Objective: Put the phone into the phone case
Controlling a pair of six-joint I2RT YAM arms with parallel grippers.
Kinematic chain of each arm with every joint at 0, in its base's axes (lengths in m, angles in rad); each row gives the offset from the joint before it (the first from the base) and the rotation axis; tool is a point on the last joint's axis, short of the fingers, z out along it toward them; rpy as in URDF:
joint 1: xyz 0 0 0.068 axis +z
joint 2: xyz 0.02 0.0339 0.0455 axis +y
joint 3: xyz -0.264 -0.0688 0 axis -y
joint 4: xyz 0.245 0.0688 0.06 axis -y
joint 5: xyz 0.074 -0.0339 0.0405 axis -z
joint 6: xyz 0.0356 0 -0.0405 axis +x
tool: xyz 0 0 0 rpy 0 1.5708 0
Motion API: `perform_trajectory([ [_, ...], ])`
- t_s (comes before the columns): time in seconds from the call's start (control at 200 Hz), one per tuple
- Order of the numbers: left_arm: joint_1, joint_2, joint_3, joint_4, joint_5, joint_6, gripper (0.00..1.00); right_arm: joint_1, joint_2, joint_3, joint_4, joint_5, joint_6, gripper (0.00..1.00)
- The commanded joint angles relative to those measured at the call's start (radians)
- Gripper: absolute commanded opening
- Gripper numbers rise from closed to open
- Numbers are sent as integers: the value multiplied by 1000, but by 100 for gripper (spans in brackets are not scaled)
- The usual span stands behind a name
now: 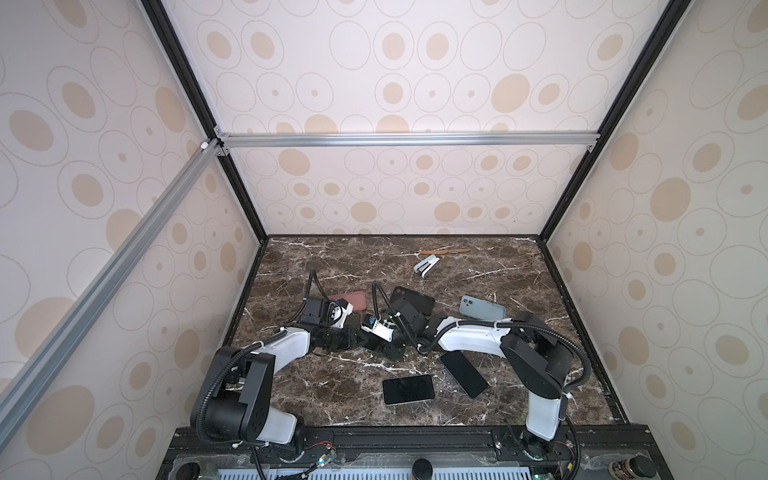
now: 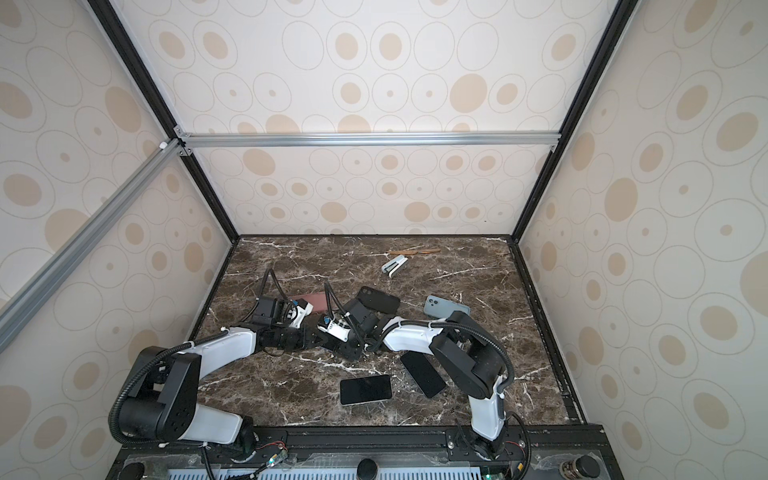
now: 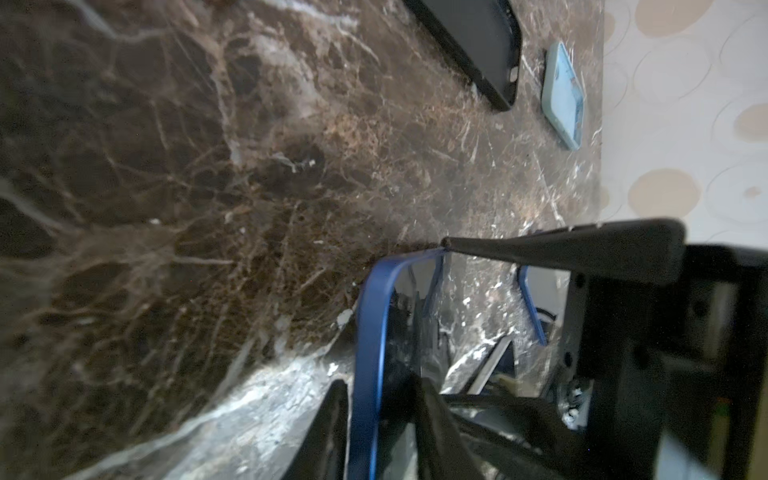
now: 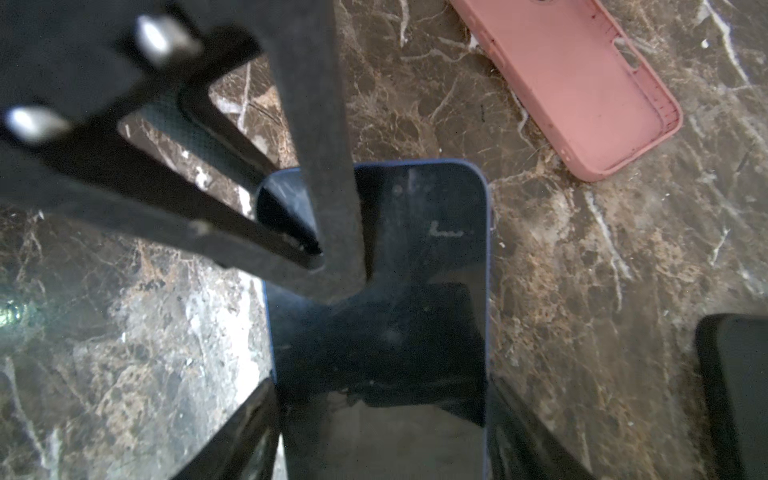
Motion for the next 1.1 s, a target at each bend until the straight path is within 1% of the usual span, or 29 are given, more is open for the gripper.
perform_trajectory([
  [0.0, -7, 9, 21, 8, 32, 16, 16, 4, -44, -7, 46, -37, 3, 50],
  [0.115, -7, -2, 18, 20, 47, 12, 0, 4, -42, 0, 38, -36, -3, 51],
  [0.195, -8, -16, 6, 47, 66, -6, 0, 4, -52, 1, 32, -38, 2, 55],
  [0.235, -9, -22, 2, 58, 73, -13, 0, 3, -60, 1, 32, -34, 8, 59],
  [0.265, -7, -29, 0, 61, 75, -17, 0, 5, -72, 0, 37, -30, 16, 67],
  [0.27, -7, -29, 0, 62, 75, -17, 0, 5, -72, 0, 37, -30, 16, 67],
  [0.28, -7, -32, 2, 62, 75, -16, 0, 4, -77, 1, 37, -30, 19, 71],
  [0.285, -7, -33, 2, 62, 75, -16, 0, 4, -77, 1, 37, -30, 19, 71],
  [0.295, -7, -36, 2, 62, 75, -17, 0, 4, -82, -1, 37, -28, 23, 75],
  [0.3, -7, -39, 2, 62, 75, -17, 0, 4, -82, -1, 37, -28, 23, 75],
  [0.305, -7, -40, 1, 62, 75, -16, 0, 4, -85, 0, 37, -27, 25, 79],
  [0.355, -7, -61, 8, 57, 69, -21, 0, 3, -105, 7, 25, -24, 35, 90],
  [0.415, -7, -101, 18, 58, 66, -39, 0, 5, -137, 16, 14, -14, 57, 98],
  [0.455, -7, -136, 27, 58, 60, -54, 0, 1, -162, 18, 11, -14, 69, 100],
  [0.595, -7, -292, 84, 48, 13, -105, 0, -16, -304, 21, 17, -35, 117, 100],
  [0.68, -7, -401, 115, 50, -40, -138, 0, -42, -390, 27, 32, -54, 168, 100],
  [0.745, -6, -485, 127, 78, -87, -176, 0, -77, -449, 36, 49, -110, 214, 100],
  [0.82, -6, -577, 127, 138, -108, -222, 0, -121, -508, 51, 75, -174, 281, 100],
  [0.85, -6, -608, 129, 170, -108, -237, 0, -140, -527, 56, 88, -199, 304, 98],
  [0.98, -4, -700, 159, 267, -106, -297, 0, -232, -589, 80, 180, -344, 440, 82],
  [1.035, -5, -720, 174, 305, -99, -325, 0, -260, -600, 93, 208, -387, 487, 80],
  [1.09, -5, -737, 175, 381, -88, -360, 0, -291, -600, 110, 246, -438, 547, 77],
])
